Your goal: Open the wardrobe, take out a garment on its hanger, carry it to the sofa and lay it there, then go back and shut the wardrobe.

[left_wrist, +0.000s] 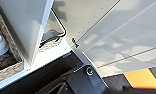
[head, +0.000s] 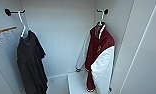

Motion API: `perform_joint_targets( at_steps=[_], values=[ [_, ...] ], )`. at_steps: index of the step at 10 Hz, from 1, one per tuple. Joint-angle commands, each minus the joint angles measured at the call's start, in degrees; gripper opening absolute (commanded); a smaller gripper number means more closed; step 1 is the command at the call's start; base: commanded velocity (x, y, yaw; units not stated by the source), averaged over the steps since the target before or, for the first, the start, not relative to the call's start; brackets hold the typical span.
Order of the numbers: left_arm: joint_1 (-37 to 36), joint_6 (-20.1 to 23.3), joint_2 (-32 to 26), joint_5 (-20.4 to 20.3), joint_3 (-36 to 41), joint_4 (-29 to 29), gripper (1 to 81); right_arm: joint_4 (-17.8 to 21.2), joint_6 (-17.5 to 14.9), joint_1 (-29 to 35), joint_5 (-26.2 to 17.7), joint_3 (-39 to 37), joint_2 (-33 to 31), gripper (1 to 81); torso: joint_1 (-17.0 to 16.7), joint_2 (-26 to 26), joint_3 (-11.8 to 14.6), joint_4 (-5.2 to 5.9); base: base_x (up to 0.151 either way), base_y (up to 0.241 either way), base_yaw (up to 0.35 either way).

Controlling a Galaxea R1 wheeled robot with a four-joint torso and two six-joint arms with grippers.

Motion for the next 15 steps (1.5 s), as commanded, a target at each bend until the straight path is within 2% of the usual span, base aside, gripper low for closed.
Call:
perform_joint_targets(
  at_steps=[1, 8, 12, 15],
  values=[
    [-9.0, -0.1, -0.6, 4.5, 3.3, -2.3, 81.1, 0.4, 0.2, 2.2, -3.2, -0.1, -0.1, 81.1, 0.1, 0.0, 0.0, 0.00, 0.000, 0.000, 0.000],
    [-16.4, -0.3, -3.0, 4.0, 19.5, -2.6, 81.1, 0.5, 0.2, 2.2, -3.2, -0.1, 0.0, 81.1, 0.1, 0.0, 0.0, 0.00, 0.000, 0.000, 0.000],
    [-25.3, -6.4, -3.8, 4.7, 22.4, -2.9, 81.1, 0.5, 0.3, 2.0, -3.2, -0.1, -0.1, 81.1, 0.1, 0.0, 0.0, 0.00, 0.000, 0.000, 0.000],
    [-32.4, -8.9, -3.8, 4.6, 22.5, -6.9, 81.1, 0.5, -0.1, 1.9, -3.2, -0.1, -0.1, 81.1, 0.1, 0.0, 0.0, 0.00, 0.000, 0.000, 0.000]
  ],
)
